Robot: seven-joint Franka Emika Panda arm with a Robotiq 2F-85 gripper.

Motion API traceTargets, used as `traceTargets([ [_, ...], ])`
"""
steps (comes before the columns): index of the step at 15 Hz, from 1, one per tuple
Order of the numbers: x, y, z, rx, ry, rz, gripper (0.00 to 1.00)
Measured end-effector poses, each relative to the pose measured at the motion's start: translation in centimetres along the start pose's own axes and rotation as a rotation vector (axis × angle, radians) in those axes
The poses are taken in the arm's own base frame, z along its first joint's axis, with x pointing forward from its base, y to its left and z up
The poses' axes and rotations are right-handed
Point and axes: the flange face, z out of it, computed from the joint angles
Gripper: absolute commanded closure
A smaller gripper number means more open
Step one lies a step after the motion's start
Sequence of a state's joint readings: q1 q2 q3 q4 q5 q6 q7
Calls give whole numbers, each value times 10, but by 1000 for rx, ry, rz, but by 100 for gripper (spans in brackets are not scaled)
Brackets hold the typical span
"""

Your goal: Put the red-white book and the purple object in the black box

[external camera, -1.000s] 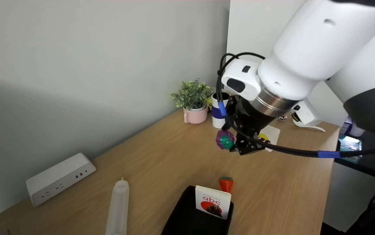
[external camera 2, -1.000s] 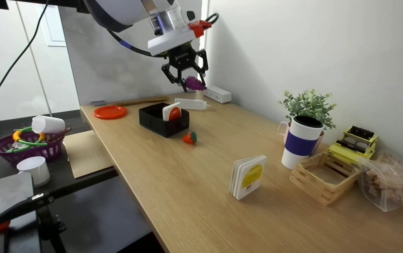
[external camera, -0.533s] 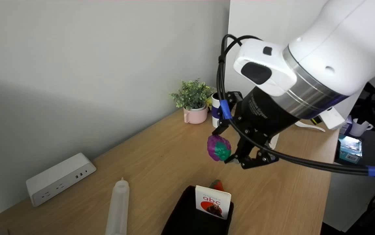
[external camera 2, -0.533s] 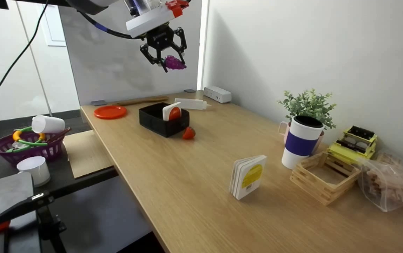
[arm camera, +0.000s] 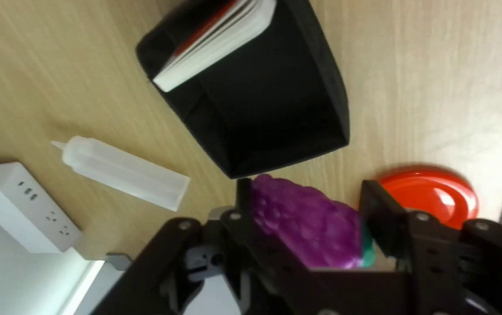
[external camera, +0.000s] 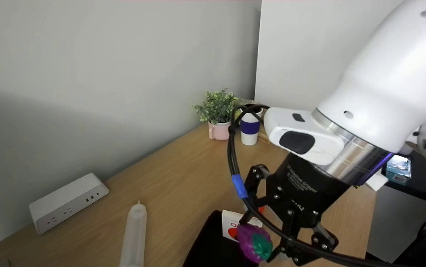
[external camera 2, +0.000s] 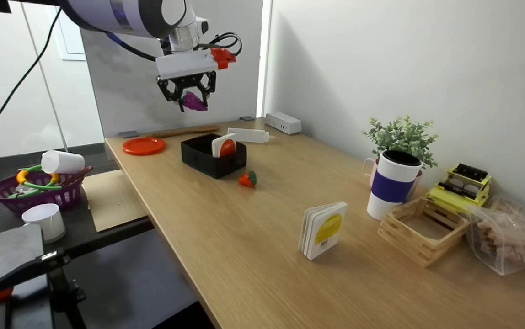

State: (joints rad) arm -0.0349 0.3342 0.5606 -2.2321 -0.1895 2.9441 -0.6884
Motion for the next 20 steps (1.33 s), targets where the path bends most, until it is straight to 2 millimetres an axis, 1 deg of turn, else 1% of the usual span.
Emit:
traceTargets([
  [2, -10, 7, 11, 81, 22, -9, 62],
  [4, -27, 23, 15, 125, 11, -6, 62],
  [6, -41, 40, 17, 139, -12, 4, 62],
  [9, -51, 58, 15, 144, -37, 17, 62],
  [11, -51, 67, 14, 150, -44, 24, 62],
  [13, -47, 72, 18, 163, -54, 25, 62],
  [15, -41, 76, 26, 181, -64, 21, 62],
  [20, -25, 87, 54, 245, -93, 13, 62],
])
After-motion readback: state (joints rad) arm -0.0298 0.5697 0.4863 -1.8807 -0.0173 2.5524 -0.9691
